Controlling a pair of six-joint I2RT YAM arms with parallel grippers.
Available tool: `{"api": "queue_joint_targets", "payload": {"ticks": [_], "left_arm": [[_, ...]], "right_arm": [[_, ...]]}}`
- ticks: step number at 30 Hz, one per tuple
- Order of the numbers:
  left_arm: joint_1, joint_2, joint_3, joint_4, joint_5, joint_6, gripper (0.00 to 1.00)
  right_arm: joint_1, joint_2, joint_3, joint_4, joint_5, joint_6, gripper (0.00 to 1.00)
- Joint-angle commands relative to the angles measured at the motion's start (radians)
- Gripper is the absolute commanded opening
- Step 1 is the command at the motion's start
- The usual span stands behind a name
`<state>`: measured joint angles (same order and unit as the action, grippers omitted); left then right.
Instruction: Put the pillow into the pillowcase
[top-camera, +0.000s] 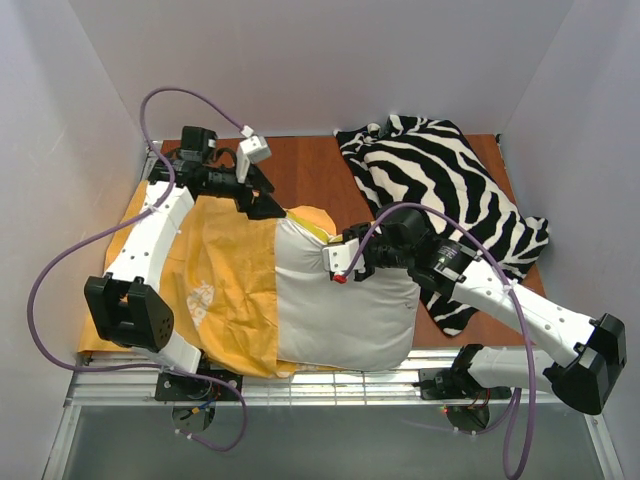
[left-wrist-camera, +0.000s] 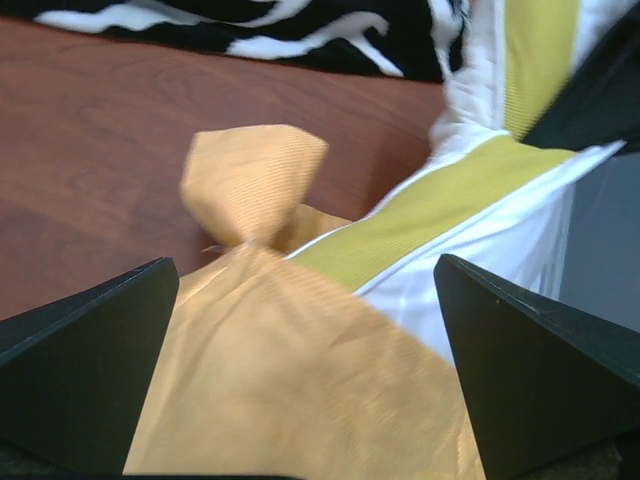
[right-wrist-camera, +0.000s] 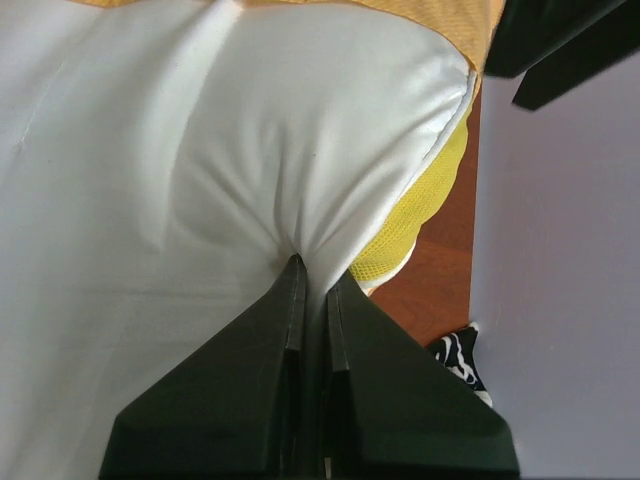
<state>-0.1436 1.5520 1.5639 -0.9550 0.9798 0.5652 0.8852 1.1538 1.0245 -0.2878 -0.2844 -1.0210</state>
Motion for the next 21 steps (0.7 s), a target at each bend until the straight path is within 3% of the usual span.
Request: {"api": "queue_joint_targets", "payload": {"ticks": [1, 7, 9, 10, 11, 12, 13, 14, 15, 16, 18, 21], "left_arm": [[-0.097, -0.061, -0.022, -0.158, 0.014, 0.203, 0.98], [-0.152, -0.138, -0.172, -0.131, -0.056, 0.266, 0.98], [-0.198, -0.148, -0.200, -0.180, -0.087, 0.344, 0.89], [-0.218, -0.153, -0.211, -0.200, -0.110, 0.373, 0.80], [-0.249, -0.158, -0.231, -0.220, -0.143, 0.402, 0.48], [-0.255, -0.165, -0.243, -0.215, -0.161, 0.407, 0.34], [-0.261, -0.194, -0.254, -0.202, -0.176, 0.406, 0.17], [-0.266, -0.214, -0.277, -0.174, -0.228, 0.374, 0.00], [-0.269, -0.245, -0.287, -0.087, -0.245, 0.361, 0.00], [-0.269, -0.269, -0.298, -0.033, -0.269, 0.345, 0.00], [-0.271, -0.335, -0.321, 0.106, -0.338, 0.317, 0.00], [-0.274, -0.391, -0.338, 0.298, -0.446, 0.303, 0.00]], "right_arm": [[0.037, -0.008, 0.046, 0.033, -0.035, -0.039, 0.01], [0.072, -0.037, 0.059, 0.016, -0.038, -0.068, 0.01], [0.080, -0.039, 0.066, -0.001, -0.038, -0.071, 0.01], [0.083, -0.039, 0.068, -0.001, -0.030, -0.071, 0.01], [0.083, -0.037, 0.071, -0.001, -0.022, -0.067, 0.01], [0.083, -0.026, 0.083, -0.001, 0.005, -0.035, 0.01], [0.086, -0.016, 0.101, -0.007, 0.020, -0.007, 0.08], [0.084, -0.002, 0.126, -0.020, 0.037, 0.024, 0.25], [0.084, 0.036, 0.153, -0.058, 0.072, 0.069, 0.65], [0.084, 0.059, 0.230, -0.085, 0.085, 0.140, 0.81], [0.064, 0.134, 0.314, -0.167, 0.094, 0.211, 0.99], [-0.010, 0.217, 0.460, -0.240, 0.009, 0.323, 0.99]]}}
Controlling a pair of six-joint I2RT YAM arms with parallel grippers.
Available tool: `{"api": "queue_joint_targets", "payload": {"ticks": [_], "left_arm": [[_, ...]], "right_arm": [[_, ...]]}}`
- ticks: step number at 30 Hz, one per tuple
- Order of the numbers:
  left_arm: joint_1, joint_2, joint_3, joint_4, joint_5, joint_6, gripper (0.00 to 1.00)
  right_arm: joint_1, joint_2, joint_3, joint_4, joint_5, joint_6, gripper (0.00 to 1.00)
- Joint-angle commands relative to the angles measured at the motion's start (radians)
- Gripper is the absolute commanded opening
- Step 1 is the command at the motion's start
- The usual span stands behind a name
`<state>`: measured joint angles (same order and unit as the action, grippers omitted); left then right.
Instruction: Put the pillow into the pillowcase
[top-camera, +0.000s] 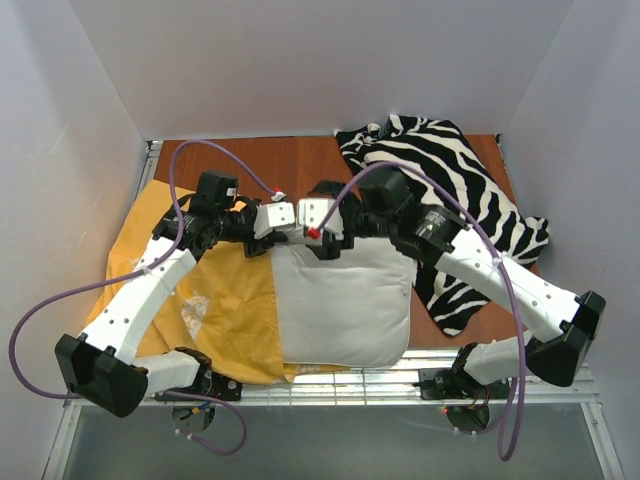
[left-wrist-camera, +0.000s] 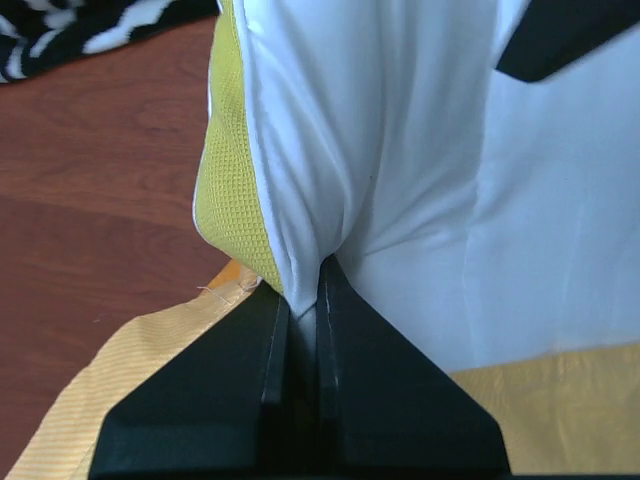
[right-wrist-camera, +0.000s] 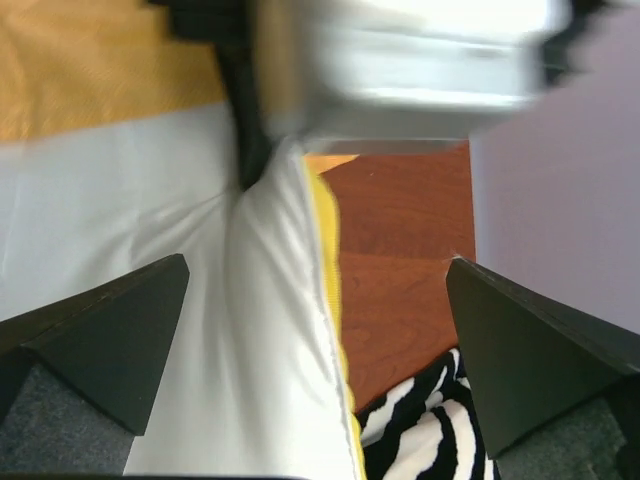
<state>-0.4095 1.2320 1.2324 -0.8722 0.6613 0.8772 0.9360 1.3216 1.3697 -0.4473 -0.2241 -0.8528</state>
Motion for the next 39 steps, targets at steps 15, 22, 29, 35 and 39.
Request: {"api": "queue_joint_targets", "payload": {"ticks": [15, 22, 29, 35, 39], "left_arm": [[-0.032, -0.188, 0.009, 0.536, -0.252, 0.077, 0.00], [-0.054, -0.267, -0.083, 0.565, -0.219, 0.184, 0.00], [-0.055, -0.269, -0.116, 0.688, -0.189, 0.287, 0.00], [-0.058, -0.317, -0.157, 0.742, -0.192, 0.243, 0.00], [-0.061, -0.388, -0.182, 0.682, -0.231, 0.089, 0.16]], "right_arm": [[-0.158, 0.291, 0.405, -0.321, -0.212, 0.192, 0.99], [-0.198, 0.334, 0.574, -0.263, -0.139, 0.183, 0.98], [-0.180, 0.320, 0.522, -0.263, -0.124, 0.084, 0.99], [-0.137, 0.303, 0.376, -0.364, -0.182, 0.061, 0.86], [-0.131, 0.298, 0.313, -0.361, -0.172, 0.089, 0.02]]}}
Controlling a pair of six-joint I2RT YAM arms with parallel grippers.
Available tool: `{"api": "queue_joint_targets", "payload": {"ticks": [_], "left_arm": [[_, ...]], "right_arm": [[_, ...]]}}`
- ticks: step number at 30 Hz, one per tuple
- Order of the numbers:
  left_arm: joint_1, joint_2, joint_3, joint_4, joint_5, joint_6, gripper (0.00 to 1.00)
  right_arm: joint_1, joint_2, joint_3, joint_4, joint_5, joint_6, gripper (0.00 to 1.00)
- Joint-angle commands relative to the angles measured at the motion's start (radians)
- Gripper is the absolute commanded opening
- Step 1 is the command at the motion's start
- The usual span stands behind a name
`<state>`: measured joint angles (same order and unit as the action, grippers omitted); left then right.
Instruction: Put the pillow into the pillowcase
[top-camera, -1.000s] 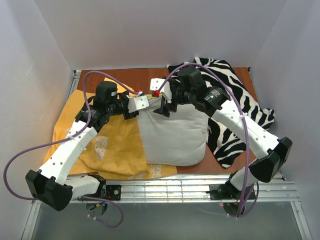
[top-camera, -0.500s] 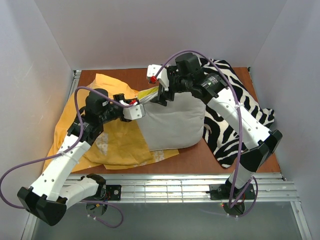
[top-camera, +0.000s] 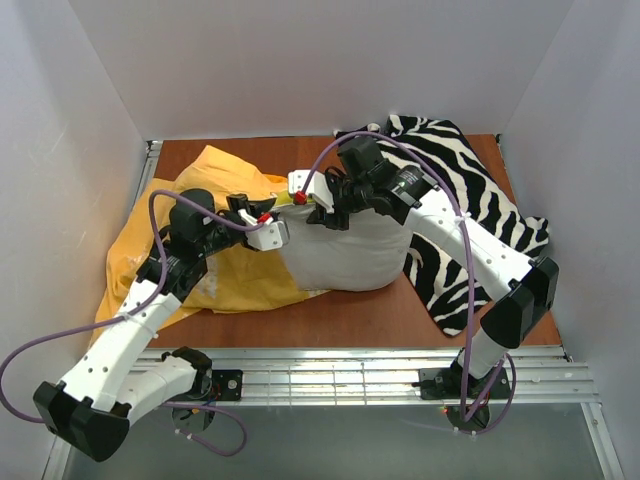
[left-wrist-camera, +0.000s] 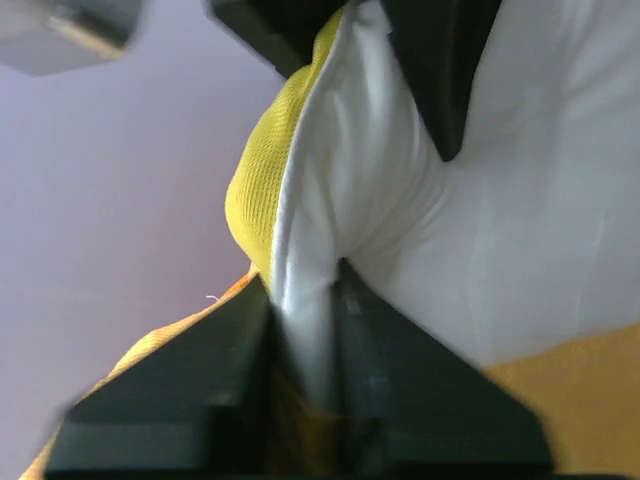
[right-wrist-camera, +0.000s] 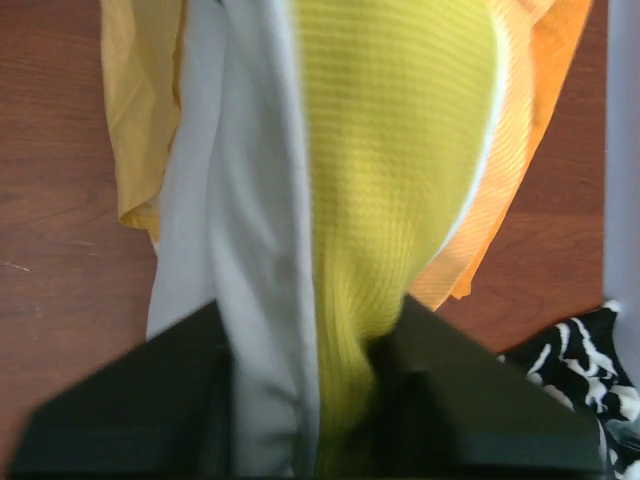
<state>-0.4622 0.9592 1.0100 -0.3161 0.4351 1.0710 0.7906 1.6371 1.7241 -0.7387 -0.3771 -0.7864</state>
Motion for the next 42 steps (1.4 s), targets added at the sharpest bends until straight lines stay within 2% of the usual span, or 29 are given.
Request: {"api": "queue_joint_targets", "payload": {"ticks": [1, 2, 3, 4, 6, 7, 8, 10, 12, 18, 24, 27, 30, 35, 37, 42], "left_arm": [[-0.009, -0.117, 0.068, 0.086, -0.027, -0.164, 0.43], [-0.010, -0.111, 0.103, 0.034, -0.054, -0.227, 0.52], [-0.009, -0.088, 0.195, -0.085, -0.115, -0.381, 0.55], [-0.009, -0.079, 0.237, -0.148, -0.133, -0.451, 0.60], [-0.009, -0.070, 0.332, -0.289, -0.142, -0.628, 0.66], [-0.009, -0.071, 0.366, -0.319, -0.147, -0.690, 0.74], [-0.009, -0.051, 0.398, -0.372, -0.157, -0.742, 0.78], [-0.003, -0.010, 0.508, -0.432, -0.171, -0.849, 0.79], [0.043, 0.027, 0.547, -0.486, -0.148, -0.865, 0.79], [0.043, 0.087, 0.608, -0.574, -0.076, -0.810, 0.80], [0.043, 0.171, 0.667, -0.742, -0.041, -0.741, 0.81], [0.045, 0.142, 0.633, -0.732, -0.067, -0.738, 0.83], [0.045, 0.159, 0.662, -0.779, -0.052, -0.717, 0.83], [0.043, 0.199, 0.694, -0.966, 0.036, -0.674, 0.79], [0.043, 0.193, 0.650, -1.008, 0.013, -0.669, 0.78], [0.043, 0.188, 0.564, -0.997, -0.097, -0.693, 0.74]], "right_arm": [[0.018, -0.028, -0.047, -0.051, 0.006, 0.036, 0.01], [0.021, -0.042, -0.087, -0.022, 0.030, 0.071, 0.01], [0.025, -0.062, -0.121, 0.016, 0.056, 0.088, 0.01], [0.038, -0.116, -0.170, 0.124, 0.110, 0.096, 0.01], [0.070, -0.199, -0.299, 0.211, 0.164, 0.099, 0.01], [0.085, -0.216, -0.328, 0.251, 0.212, 0.089, 0.01], [0.102, -0.242, -0.374, 0.262, 0.240, 0.061, 0.01], [0.139, -0.261, -0.409, 0.283, 0.302, 0.043, 0.01], [0.176, -0.298, -0.478, 0.335, 0.360, -0.014, 0.01], [0.278, -0.358, -0.573, 0.412, 0.470, -0.138, 0.01], [0.372, -0.408, -0.658, 0.443, 0.572, -0.223, 0.01], [0.409, -0.433, -0.689, 0.450, 0.598, -0.250, 0.01], [0.438, -0.445, -0.719, 0.452, 0.618, -0.277, 0.01], [0.441, -0.439, -0.721, 0.450, 0.627, -0.272, 0.01], [0.441, -0.444, -0.722, 0.449, 0.629, -0.271, 0.01], [0.446, -0.453, -0.732, 0.449, 0.636, -0.286, 0.01]]}}
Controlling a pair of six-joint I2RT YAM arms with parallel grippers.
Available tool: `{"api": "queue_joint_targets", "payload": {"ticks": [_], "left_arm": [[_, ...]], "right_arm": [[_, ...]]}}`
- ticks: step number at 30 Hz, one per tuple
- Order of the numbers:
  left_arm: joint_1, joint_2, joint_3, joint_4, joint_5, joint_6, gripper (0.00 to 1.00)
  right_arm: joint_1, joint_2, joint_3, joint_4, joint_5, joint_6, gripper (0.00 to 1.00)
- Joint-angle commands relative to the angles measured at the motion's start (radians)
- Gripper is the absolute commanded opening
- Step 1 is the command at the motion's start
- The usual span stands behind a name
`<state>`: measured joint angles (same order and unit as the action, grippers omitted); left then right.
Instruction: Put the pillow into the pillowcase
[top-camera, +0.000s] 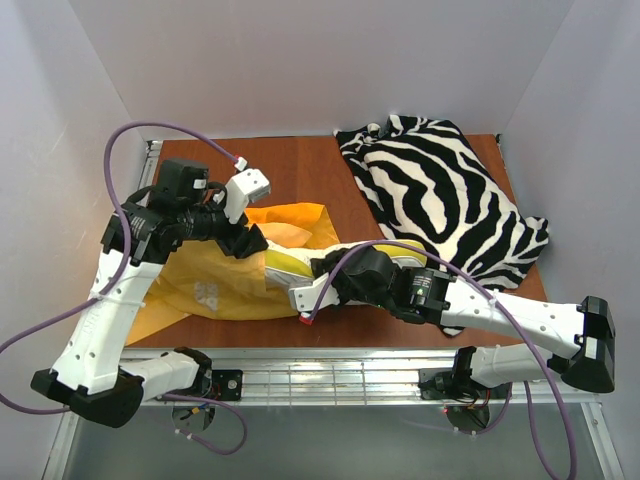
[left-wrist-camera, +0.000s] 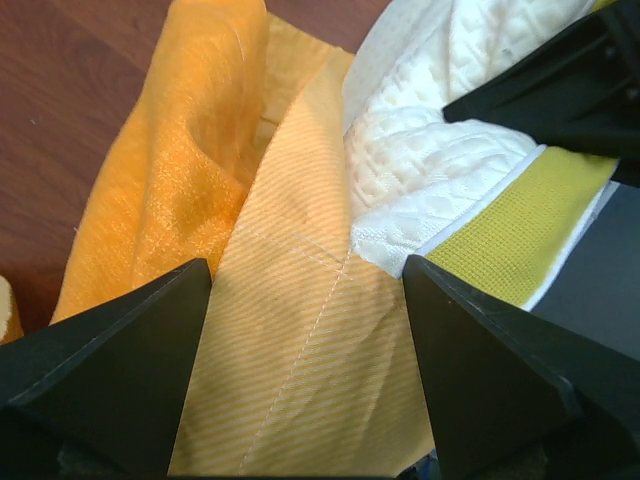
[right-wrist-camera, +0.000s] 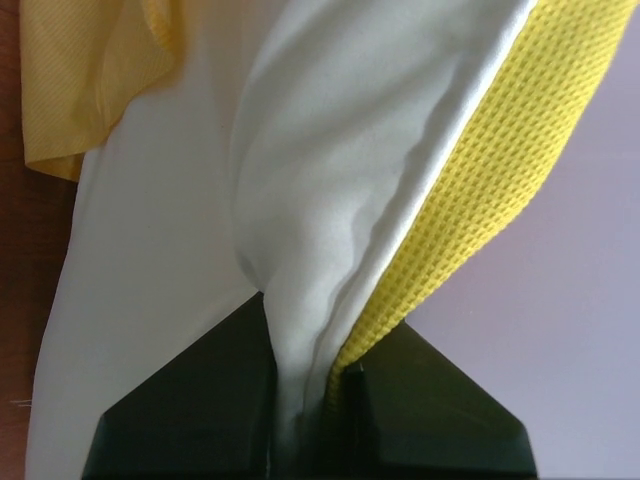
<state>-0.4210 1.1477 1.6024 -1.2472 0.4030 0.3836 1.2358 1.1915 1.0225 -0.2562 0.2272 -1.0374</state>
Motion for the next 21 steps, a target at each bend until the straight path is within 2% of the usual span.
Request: {"api": "queue_joint_targets", "payload": {"ticks": [1, 3, 6, 11, 16, 17, 18, 21], "left_arm": [[0.002, 0.001, -0.032, -0.064, -0.076, -0.006, 0.73], [0.002, -0.003, -0.041, -0.046, -0.119, -0.011, 0.73], [0.002, -0.032, -0.065, -0.017, -0.139, -0.014, 0.79], [0.002, -0.031, -0.009, 0.014, -0.208, -0.041, 0.88], [0.002, -0.016, 0.005, -0.040, -0.196, -0.052, 0.89], [0.002, -0.014, -0.007, -0.053, -0.176, -0.051, 0.88], [0.002, -0.011, -0.013, -0.087, -0.156, -0.051, 0.83], [0.004, -0.003, -0.031, -0.148, -0.066, -0.057, 0.60]], "right_arm": [[0.002, -0.015, -0.033, -0.034, 0.031, -0.039, 0.01], [0.005, -0.021, -0.047, -0.034, 0.031, -0.053, 0.01], [0.014, -0.036, -0.074, -0.034, 0.035, -0.064, 0.01], [0.040, -0.061, -0.110, -0.034, 0.052, -0.078, 0.01], [0.047, -0.056, -0.105, -0.032, 0.057, -0.064, 0.01], [0.047, -0.053, -0.101, -0.034, 0.058, -0.061, 0.01], [0.047, -0.049, -0.096, -0.032, 0.060, -0.056, 0.01], [0.047, -0.041, -0.087, -0.034, 0.066, -0.038, 0.01]]}}
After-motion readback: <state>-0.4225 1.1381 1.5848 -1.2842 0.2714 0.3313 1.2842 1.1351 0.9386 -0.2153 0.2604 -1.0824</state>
